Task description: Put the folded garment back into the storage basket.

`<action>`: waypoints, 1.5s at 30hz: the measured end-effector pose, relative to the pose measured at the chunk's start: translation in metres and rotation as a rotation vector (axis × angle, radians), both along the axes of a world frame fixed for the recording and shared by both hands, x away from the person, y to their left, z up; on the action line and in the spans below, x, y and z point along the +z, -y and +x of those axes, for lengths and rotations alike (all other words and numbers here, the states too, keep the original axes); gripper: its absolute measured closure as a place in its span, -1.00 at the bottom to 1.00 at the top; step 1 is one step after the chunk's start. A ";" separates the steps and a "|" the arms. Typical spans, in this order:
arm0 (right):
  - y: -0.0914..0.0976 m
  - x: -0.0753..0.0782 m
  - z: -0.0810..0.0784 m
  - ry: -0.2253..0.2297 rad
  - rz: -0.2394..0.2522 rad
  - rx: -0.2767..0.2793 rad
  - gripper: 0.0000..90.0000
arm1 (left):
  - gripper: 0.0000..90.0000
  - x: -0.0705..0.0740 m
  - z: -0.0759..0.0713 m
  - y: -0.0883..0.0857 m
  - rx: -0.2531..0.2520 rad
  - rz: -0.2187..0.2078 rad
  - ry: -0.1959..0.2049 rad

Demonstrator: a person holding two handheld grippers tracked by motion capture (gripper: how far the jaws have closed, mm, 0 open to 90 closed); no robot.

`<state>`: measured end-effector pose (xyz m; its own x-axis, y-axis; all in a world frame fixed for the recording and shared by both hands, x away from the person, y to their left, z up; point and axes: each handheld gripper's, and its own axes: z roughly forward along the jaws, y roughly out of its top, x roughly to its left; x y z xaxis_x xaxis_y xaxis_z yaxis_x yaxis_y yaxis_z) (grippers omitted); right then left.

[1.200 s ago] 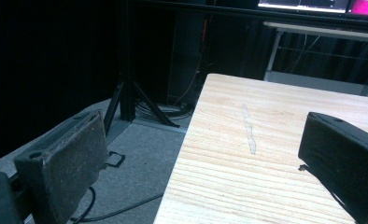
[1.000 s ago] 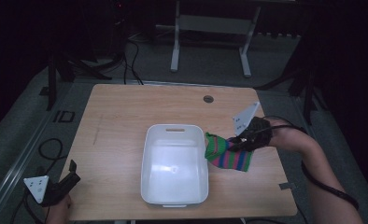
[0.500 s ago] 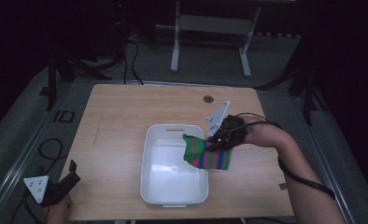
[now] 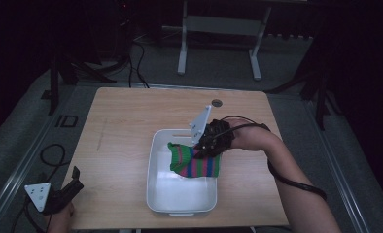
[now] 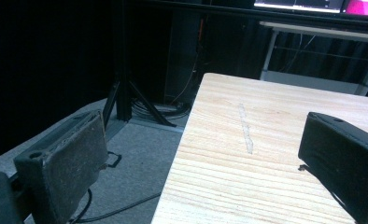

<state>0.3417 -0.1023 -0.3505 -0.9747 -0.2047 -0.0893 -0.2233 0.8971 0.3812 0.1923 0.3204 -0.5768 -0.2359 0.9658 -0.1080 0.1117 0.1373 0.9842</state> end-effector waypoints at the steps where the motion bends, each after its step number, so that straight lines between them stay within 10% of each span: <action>1: -0.003 0.001 0.000 0.000 0.002 0.006 0.72 | -0.96 0.000 0.000 0.000 -0.001 0.000 0.000; 14: -0.013 -0.013 0.004 -0.004 0.000 -0.007 0.72 | -0.96 0.000 0.000 0.000 -0.001 0.005 0.001; 45: -0.030 -0.138 0.015 -0.089 -0.126 -0.107 0.71 | -0.96 0.000 0.001 0.001 -0.011 0.010 0.001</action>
